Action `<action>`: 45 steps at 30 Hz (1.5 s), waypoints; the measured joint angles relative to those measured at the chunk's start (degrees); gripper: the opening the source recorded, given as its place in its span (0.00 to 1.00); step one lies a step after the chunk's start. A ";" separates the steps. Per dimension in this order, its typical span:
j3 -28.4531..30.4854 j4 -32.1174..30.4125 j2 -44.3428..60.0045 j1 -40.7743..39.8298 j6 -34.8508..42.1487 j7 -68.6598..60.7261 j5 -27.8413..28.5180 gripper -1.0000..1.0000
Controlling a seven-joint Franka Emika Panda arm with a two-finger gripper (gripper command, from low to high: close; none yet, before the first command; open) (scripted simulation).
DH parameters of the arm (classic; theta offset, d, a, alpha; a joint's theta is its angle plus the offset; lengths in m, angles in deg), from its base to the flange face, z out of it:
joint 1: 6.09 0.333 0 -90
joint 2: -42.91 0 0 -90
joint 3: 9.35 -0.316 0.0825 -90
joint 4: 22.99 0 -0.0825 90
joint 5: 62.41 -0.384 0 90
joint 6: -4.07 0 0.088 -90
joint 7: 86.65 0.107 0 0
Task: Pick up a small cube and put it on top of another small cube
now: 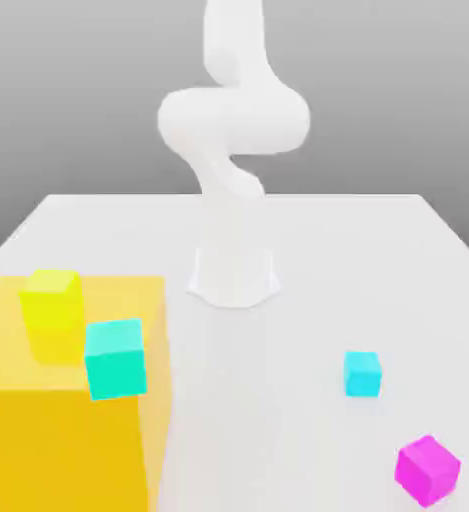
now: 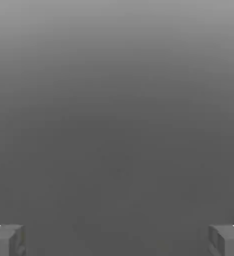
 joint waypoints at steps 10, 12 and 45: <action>-6.78 -1.06 21.09 1.55 -6.81 1.76 3.99 0.50; -7.93 -1.27 25.25 2.07 -8.14 2.24 4.96 0.50; -12.95 -3.66 59.47 11.04 -20.06 4.65 10.21 0.00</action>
